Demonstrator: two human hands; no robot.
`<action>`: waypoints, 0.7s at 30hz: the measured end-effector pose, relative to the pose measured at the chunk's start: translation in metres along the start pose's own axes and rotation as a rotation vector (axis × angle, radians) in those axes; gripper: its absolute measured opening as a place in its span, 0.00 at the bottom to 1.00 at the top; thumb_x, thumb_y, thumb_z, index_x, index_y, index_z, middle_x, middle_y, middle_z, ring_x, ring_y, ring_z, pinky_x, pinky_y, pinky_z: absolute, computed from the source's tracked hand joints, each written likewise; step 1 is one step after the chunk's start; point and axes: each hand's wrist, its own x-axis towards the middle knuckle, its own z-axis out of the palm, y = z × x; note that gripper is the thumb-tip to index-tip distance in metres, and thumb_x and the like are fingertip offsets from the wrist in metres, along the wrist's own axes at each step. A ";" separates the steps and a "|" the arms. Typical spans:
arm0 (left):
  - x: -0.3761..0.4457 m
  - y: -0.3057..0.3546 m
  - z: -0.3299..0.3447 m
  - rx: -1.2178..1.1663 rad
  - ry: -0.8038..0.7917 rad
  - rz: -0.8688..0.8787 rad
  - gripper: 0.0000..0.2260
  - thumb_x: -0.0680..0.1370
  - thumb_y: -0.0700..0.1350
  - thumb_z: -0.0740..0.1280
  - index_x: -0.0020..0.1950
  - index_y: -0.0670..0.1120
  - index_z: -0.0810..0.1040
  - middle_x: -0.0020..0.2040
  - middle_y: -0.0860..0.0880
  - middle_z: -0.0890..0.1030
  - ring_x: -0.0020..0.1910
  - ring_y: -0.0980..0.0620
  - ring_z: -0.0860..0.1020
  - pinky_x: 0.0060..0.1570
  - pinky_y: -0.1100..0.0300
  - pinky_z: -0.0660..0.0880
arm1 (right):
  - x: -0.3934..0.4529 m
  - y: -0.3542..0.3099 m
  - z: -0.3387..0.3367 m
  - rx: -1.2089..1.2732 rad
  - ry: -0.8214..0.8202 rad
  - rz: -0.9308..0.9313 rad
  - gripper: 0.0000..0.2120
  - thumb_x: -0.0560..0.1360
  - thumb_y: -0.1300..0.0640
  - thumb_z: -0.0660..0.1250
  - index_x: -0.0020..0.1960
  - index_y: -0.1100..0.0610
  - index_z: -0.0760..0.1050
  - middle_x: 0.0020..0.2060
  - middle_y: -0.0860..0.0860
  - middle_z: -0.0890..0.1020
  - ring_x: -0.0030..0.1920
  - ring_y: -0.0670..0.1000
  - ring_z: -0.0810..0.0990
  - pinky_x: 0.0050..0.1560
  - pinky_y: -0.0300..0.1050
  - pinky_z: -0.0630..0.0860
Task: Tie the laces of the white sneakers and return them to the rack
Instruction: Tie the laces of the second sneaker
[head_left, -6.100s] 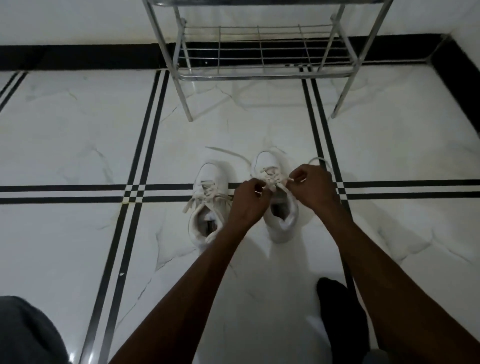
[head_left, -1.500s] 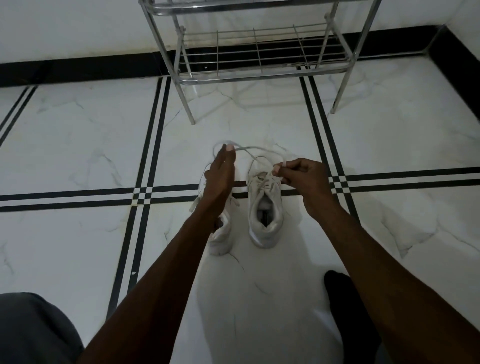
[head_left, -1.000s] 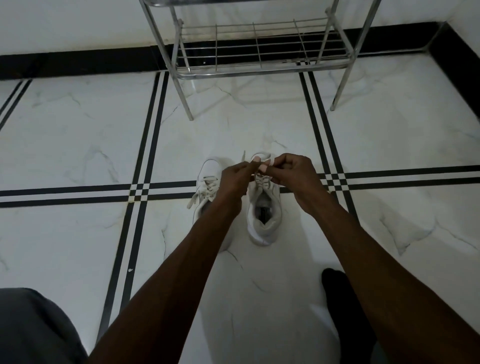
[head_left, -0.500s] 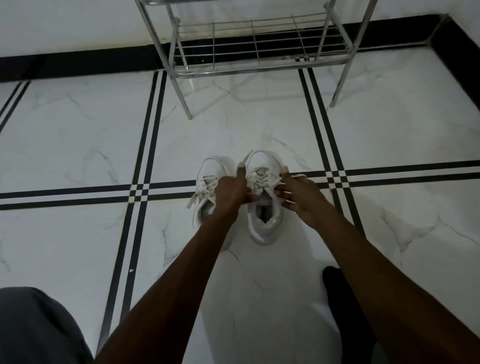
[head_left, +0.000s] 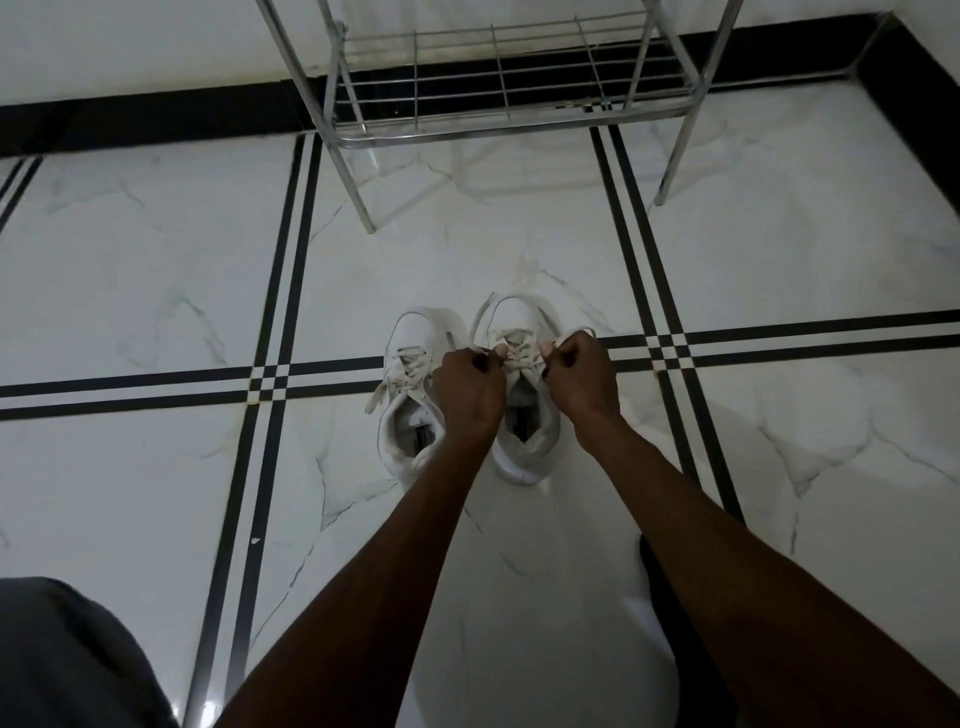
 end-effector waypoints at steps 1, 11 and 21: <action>0.000 -0.003 0.002 0.014 0.022 0.027 0.18 0.82 0.51 0.68 0.38 0.41 0.82 0.37 0.41 0.85 0.37 0.45 0.81 0.41 0.59 0.66 | 0.000 0.001 0.001 -0.022 0.023 0.000 0.11 0.80 0.53 0.67 0.47 0.60 0.73 0.43 0.54 0.80 0.44 0.54 0.78 0.40 0.45 0.72; -0.007 -0.011 0.005 -0.044 0.145 -0.003 0.11 0.76 0.45 0.68 0.45 0.40 0.88 0.36 0.42 0.86 0.39 0.43 0.84 0.41 0.54 0.78 | 0.004 0.010 0.001 0.078 0.123 0.163 0.11 0.78 0.49 0.68 0.41 0.54 0.73 0.45 0.56 0.83 0.50 0.58 0.82 0.53 0.58 0.82; -0.003 -0.016 0.004 -0.262 0.067 -0.249 0.08 0.68 0.52 0.72 0.32 0.49 0.84 0.33 0.44 0.86 0.37 0.44 0.86 0.44 0.46 0.85 | 0.015 0.025 0.000 0.244 0.073 0.308 0.13 0.72 0.47 0.74 0.36 0.52 0.76 0.42 0.55 0.85 0.47 0.59 0.85 0.52 0.59 0.83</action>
